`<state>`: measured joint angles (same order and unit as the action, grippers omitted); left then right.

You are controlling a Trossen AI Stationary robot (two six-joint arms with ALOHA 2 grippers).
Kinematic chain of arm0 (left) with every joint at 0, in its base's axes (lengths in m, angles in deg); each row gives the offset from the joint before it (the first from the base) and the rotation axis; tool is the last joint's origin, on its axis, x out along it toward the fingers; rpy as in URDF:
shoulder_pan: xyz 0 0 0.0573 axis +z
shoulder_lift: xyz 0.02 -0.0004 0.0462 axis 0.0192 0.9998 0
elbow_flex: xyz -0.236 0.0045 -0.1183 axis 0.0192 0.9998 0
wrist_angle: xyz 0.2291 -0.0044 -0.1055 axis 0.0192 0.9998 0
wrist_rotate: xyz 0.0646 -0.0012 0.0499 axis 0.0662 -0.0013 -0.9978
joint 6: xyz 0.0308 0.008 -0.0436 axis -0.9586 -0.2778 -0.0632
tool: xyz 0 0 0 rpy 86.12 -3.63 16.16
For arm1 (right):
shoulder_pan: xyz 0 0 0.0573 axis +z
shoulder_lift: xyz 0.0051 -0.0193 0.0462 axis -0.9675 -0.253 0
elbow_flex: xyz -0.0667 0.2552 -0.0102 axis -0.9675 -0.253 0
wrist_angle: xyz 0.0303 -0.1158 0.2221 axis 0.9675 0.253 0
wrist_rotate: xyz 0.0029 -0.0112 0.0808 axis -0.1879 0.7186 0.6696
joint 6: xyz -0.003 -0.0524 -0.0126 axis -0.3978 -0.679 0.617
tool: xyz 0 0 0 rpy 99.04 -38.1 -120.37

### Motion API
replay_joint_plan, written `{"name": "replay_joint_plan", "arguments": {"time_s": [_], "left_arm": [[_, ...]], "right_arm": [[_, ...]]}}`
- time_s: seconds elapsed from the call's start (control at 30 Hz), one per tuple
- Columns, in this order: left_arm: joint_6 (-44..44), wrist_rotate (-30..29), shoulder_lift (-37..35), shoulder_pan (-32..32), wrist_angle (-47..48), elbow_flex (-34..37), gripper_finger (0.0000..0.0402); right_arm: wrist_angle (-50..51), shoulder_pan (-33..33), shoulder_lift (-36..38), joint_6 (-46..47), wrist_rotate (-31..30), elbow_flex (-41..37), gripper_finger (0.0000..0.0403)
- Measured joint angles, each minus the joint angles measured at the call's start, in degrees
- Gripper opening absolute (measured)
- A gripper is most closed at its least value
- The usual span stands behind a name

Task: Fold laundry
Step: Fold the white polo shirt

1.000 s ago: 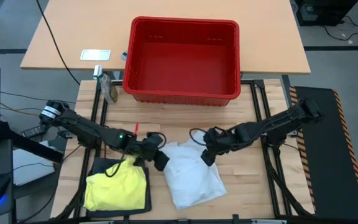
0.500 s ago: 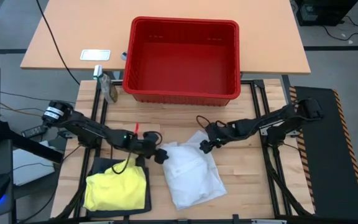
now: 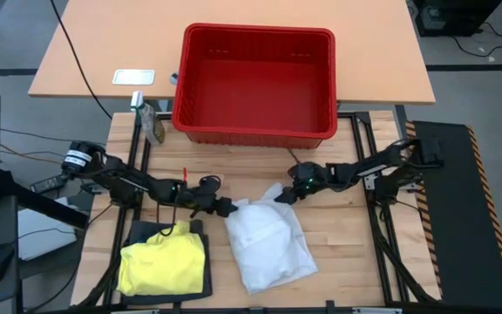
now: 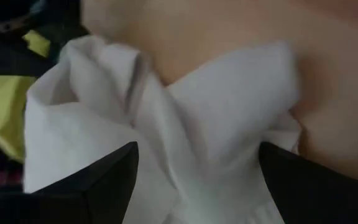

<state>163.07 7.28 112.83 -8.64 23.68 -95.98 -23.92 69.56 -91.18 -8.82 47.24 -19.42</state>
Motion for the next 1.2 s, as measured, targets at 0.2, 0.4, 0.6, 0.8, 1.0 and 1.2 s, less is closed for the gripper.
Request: {"name": "replay_joint_plan", "arguments": {"time_s": [0.2, 0.4, 0.6, 0.8, 1.0, 1.2], "left_arm": [[-8.51, 2.95, 6.95, -0.43, -6.83, -5.79, 0.0221], [-13.33, 9.69, 11.3, -0.69, 0.64, -13.45, 0.0141], [-26.03, 8.8, 10.12, -0.78, 21.79, -25.42, 0.004], [-42.32, 1.94, 8.43, -1.9, 44.92, -41.59, 0.0014], [-59.03, -5.97, 8.22, -4.67, 56.28, -51.79, 0.0016], [-62.04, -17.38, 9.12, -10.18, 57.45, -50.2, 0.0016]], "right_arm": [[-5.52, 3.3, -8.94, -4.46, 5.47, 4.02, 0.0316], [-3.97, 6.96, -11.1, -12.64, 5.86, 7.94, 0.019], [-4.06, 8.05, -5.85, -18.05, 6.7, 7.93, 0.0021], [-3.99, 10.18, 2.34, -32.99, 3.49, 7.97, 0.0014], [2.5, 16.03, 14.01, -53.95, -11.02, 8.02, 0.0014], [8.58, 25.85, 20.82, -63.84, -27.15, 7.93, 0.0014]]}}
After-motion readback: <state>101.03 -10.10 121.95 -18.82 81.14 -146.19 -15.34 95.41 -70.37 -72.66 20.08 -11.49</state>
